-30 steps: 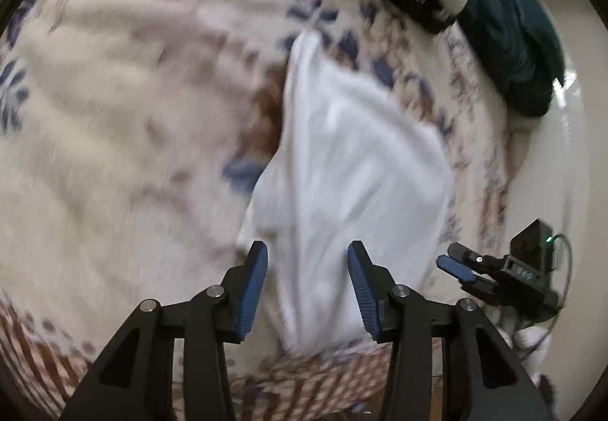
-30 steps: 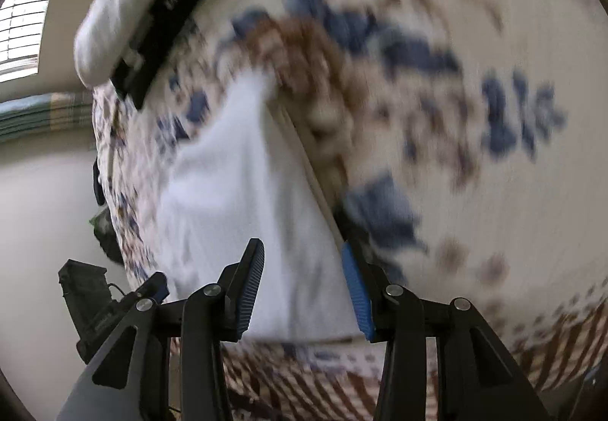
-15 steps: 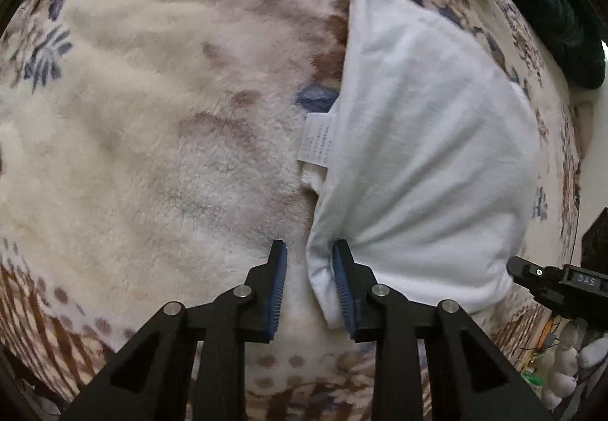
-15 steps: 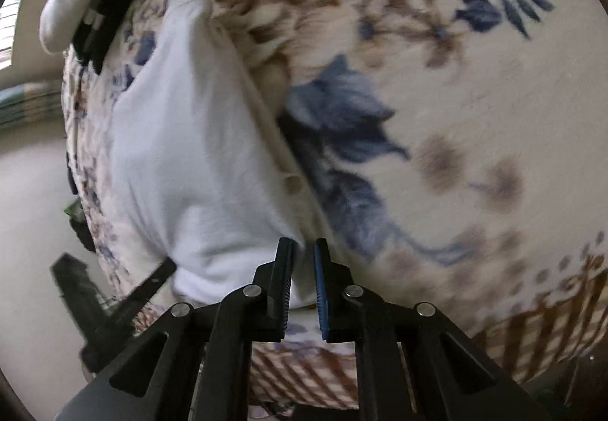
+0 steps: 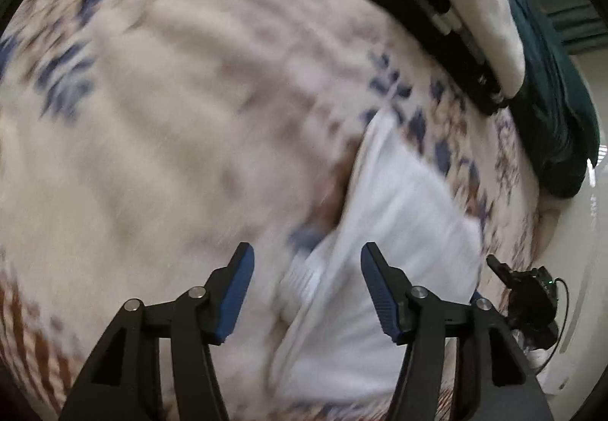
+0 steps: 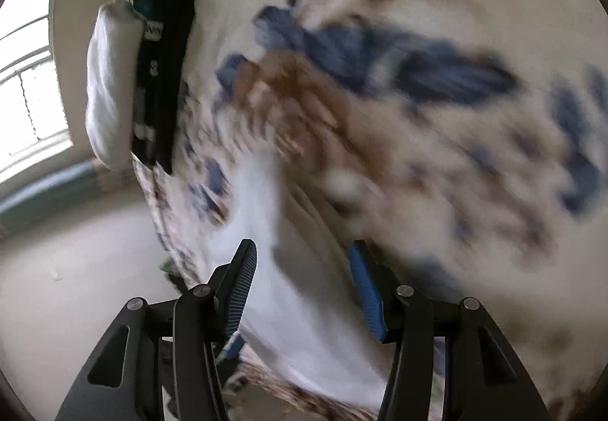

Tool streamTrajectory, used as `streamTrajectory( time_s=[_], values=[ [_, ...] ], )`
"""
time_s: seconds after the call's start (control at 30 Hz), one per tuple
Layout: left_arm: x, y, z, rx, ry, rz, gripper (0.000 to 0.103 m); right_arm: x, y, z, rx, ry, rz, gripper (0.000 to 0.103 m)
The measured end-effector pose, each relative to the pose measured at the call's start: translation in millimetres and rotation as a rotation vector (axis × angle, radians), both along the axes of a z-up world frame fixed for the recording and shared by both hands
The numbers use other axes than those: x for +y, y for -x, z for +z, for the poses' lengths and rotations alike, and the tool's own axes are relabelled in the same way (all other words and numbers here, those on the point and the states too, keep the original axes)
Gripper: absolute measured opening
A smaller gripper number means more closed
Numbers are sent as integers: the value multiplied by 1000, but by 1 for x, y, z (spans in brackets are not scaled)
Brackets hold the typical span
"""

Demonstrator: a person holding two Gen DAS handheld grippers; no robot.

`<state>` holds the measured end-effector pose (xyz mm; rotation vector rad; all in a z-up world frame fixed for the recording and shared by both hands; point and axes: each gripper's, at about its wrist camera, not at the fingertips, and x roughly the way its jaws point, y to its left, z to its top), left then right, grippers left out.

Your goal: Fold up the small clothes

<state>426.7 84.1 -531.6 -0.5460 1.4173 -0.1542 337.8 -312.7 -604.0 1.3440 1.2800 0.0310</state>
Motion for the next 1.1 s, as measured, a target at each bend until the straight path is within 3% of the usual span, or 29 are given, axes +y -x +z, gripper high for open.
streamTrajectory(
  time_s=[0.03, 0.07, 0.13, 0.2, 0.23, 0.27, 0.33, 0.47, 0.57, 0.63, 0.7, 0.73, 0.77, 0.97, 1.1],
  values=[
    [-7, -12, -3, -5, 19, -15, 58, 0, -13, 2, -9, 15, 2, 51],
    [-14, -23, -4, -15, 28, -32, 58, 2, -24, 8, -27, 53, 30, 34],
    [-33, -43, -7, -37, 12, -92, 58, 7, -42, 21, -45, 133, 101, 16],
    [-51, -53, -11, -62, -27, -164, 55, 18, -57, 33, -65, 203, 158, 11],
    [-56, -58, -12, -69, -59, -184, 45, 21, -61, 36, -71, 222, 181, 7],
    [-63, -62, -13, -84, -85, -202, 12, 21, -64, 38, -74, 249, 194, 6],
    [-67, -64, -13, -110, -135, -239, 7, 20, -68, 43, -77, 299, 197, 5],
    [-66, -70, -20, -109, -135, -240, 7, 9, -69, 40, -54, 335, 149, 4],
    [-59, -70, -25, -68, -111, -210, 12, 8, -70, 28, -32, 300, 168, 5],
    [-46, -65, -18, -47, -48, -166, 23, 5, -67, 24, -4, 257, 178, 7],
    [-31, -56, -7, -61, 34, -135, 54, 2, -58, 27, -5, 236, 190, 21],
    [-24, -49, -3, -73, 85, -127, 62, 0, -52, 29, -4, 233, 198, 45],
    [-16, -39, -3, -75, 163, -131, 71, -1, -46, 30, -8, 224, 205, 59],
    [0, -1, -48, 62, 366, -160, 73, 23, -4, 5, -16, 118, 345, 60],
    [-6, 2, -52, 47, 391, -158, 77, 42, 2, -22, -34, 27, 363, 61]
  ],
)
